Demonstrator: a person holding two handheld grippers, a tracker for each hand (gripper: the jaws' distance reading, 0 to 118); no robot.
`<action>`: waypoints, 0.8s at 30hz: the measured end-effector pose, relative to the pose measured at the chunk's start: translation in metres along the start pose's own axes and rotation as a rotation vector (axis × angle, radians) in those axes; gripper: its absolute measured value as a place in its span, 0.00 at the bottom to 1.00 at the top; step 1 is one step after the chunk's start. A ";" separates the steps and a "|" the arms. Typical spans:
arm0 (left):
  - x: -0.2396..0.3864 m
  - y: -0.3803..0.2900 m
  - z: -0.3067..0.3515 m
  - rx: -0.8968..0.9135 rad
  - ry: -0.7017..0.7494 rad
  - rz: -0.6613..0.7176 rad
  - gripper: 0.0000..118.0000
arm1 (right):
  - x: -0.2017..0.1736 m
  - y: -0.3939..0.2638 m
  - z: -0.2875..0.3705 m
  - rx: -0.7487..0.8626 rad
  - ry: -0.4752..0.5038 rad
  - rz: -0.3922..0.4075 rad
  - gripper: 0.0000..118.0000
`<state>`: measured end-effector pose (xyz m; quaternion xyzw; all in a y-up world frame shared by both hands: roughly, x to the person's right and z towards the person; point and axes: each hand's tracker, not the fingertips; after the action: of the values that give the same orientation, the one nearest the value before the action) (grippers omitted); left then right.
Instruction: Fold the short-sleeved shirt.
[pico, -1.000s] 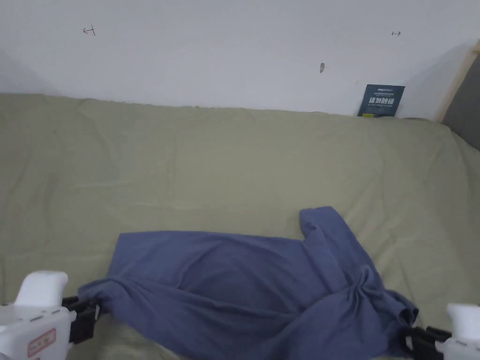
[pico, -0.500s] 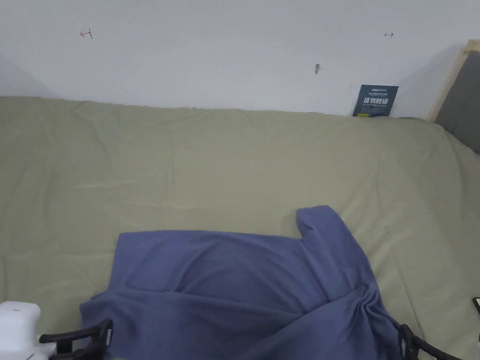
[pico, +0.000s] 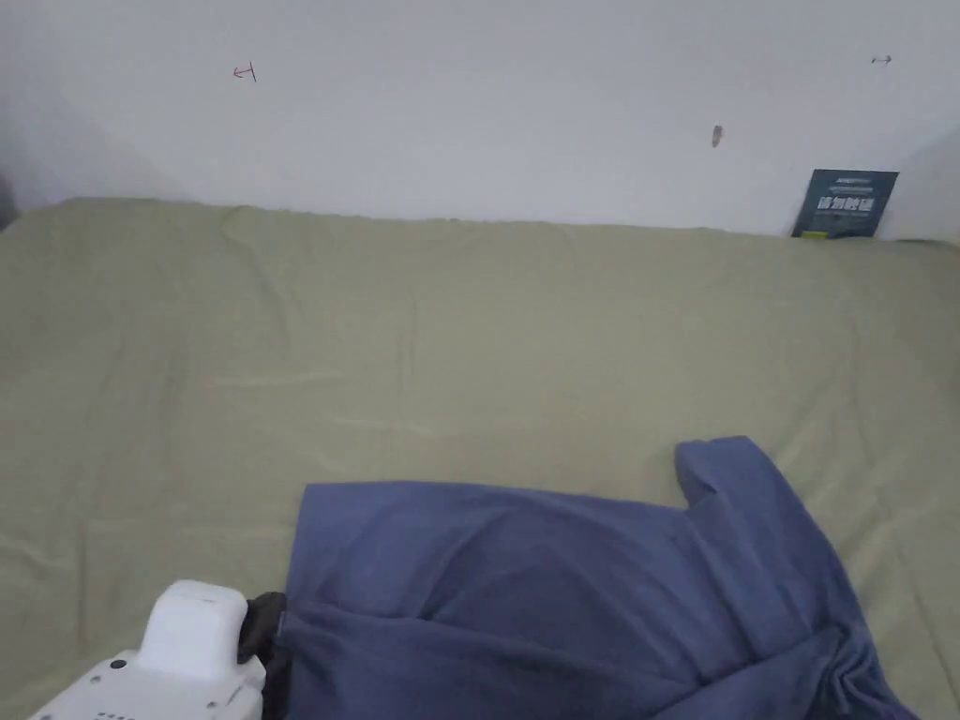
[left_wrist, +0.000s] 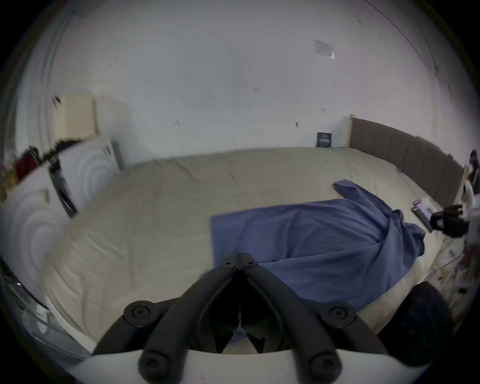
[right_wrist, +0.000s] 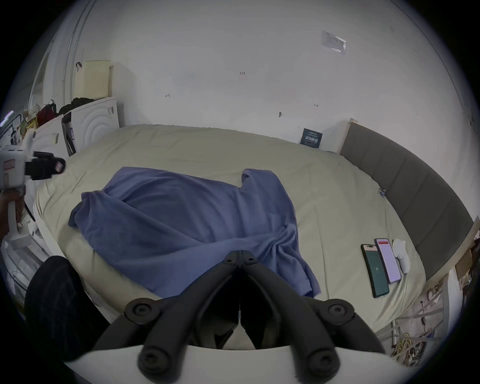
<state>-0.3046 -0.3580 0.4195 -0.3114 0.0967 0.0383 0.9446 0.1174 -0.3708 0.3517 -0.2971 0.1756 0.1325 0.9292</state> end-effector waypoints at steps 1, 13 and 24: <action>-0.004 0.006 -0.021 -0.017 0.030 0.002 0.00 | 0.001 0.004 -0.003 0.004 0.001 0.002 0.00; -0.061 0.093 -0.242 -0.289 0.152 -0.044 0.98 | 0.004 0.030 -0.048 -0.036 0.064 -0.058 0.01; -0.041 0.071 -0.275 -0.311 0.079 -0.159 0.35 | 0.011 0.033 -0.061 -0.074 0.074 -0.082 0.01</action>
<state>-0.3978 -0.4653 0.1705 -0.4615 0.1016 -0.0341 0.8806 0.1005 -0.3799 0.2837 -0.3429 0.1925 0.0896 0.9151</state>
